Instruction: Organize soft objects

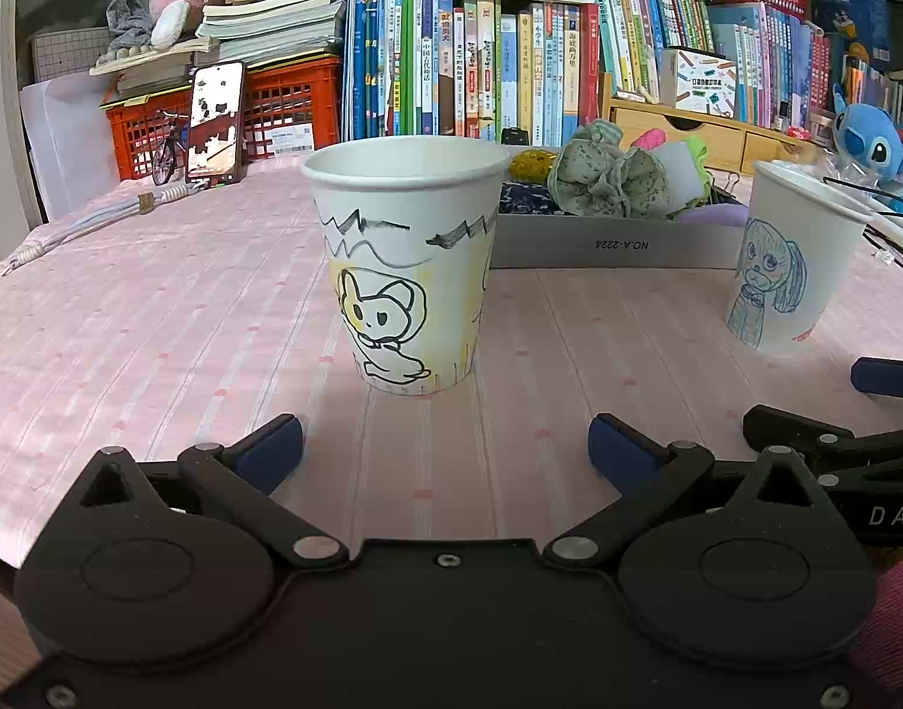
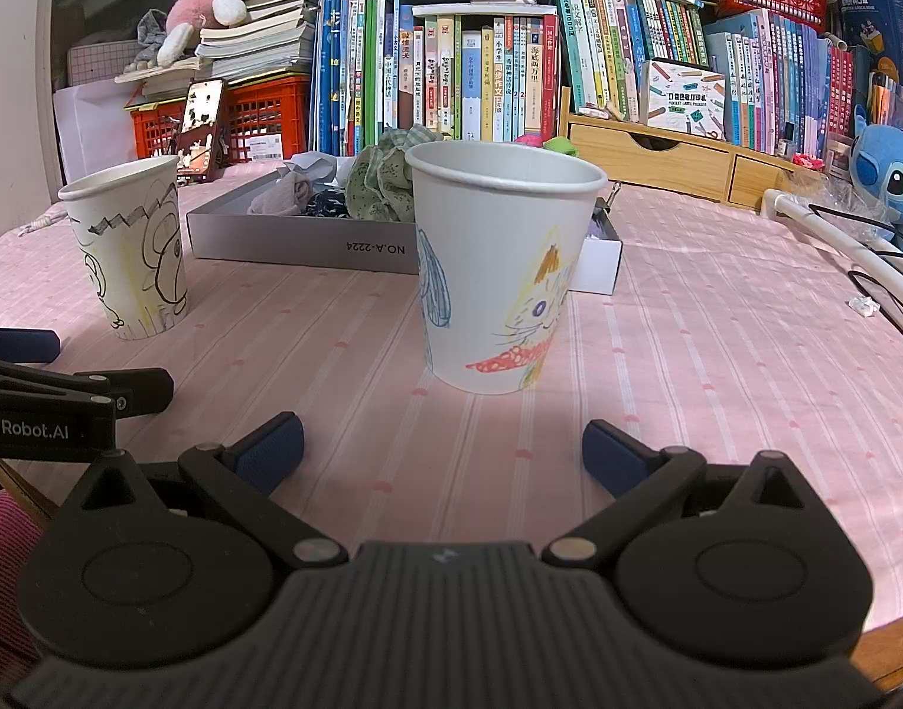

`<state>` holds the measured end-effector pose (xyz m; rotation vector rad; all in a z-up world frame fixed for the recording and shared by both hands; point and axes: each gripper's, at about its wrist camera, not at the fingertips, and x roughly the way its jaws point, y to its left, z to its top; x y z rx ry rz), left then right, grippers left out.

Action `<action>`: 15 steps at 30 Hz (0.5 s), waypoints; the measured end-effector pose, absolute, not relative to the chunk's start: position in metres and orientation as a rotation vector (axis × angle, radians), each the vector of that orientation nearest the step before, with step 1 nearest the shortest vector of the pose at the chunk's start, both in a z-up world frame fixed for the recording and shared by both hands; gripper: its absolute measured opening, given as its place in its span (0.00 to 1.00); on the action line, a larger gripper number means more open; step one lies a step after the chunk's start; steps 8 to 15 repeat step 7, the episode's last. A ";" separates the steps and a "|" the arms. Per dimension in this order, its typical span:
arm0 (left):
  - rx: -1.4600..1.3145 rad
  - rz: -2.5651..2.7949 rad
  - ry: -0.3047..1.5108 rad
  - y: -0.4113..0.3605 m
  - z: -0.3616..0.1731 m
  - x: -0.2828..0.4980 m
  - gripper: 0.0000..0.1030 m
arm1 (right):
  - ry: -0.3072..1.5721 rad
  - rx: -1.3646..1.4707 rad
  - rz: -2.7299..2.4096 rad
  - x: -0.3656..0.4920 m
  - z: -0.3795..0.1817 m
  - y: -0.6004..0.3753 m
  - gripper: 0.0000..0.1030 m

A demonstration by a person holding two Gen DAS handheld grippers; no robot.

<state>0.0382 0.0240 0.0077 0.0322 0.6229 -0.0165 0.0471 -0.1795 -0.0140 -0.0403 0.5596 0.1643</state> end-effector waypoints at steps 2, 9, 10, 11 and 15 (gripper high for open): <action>0.033 -0.016 0.622 0.024 0.008 0.038 1.00 | 0.560 -0.040 0.164 0.047 -0.014 -0.179 1.00; 0.033 -0.017 0.622 0.024 0.008 0.038 1.00 | 0.559 -0.040 0.164 0.047 -0.014 -0.179 1.00; 0.033 -0.017 0.622 0.024 0.008 0.038 1.00 | 0.559 -0.040 0.164 0.047 -0.014 -0.179 1.00; 0.033 -0.017 0.622 0.024 0.008 0.038 1.00 | 0.559 -0.040 0.164 0.047 -0.014 -0.179 1.00; 0.033 -0.017 0.622 0.024 0.008 0.038 1.00 | 0.559 -0.040 0.164 0.047 -0.014 -0.179 1.00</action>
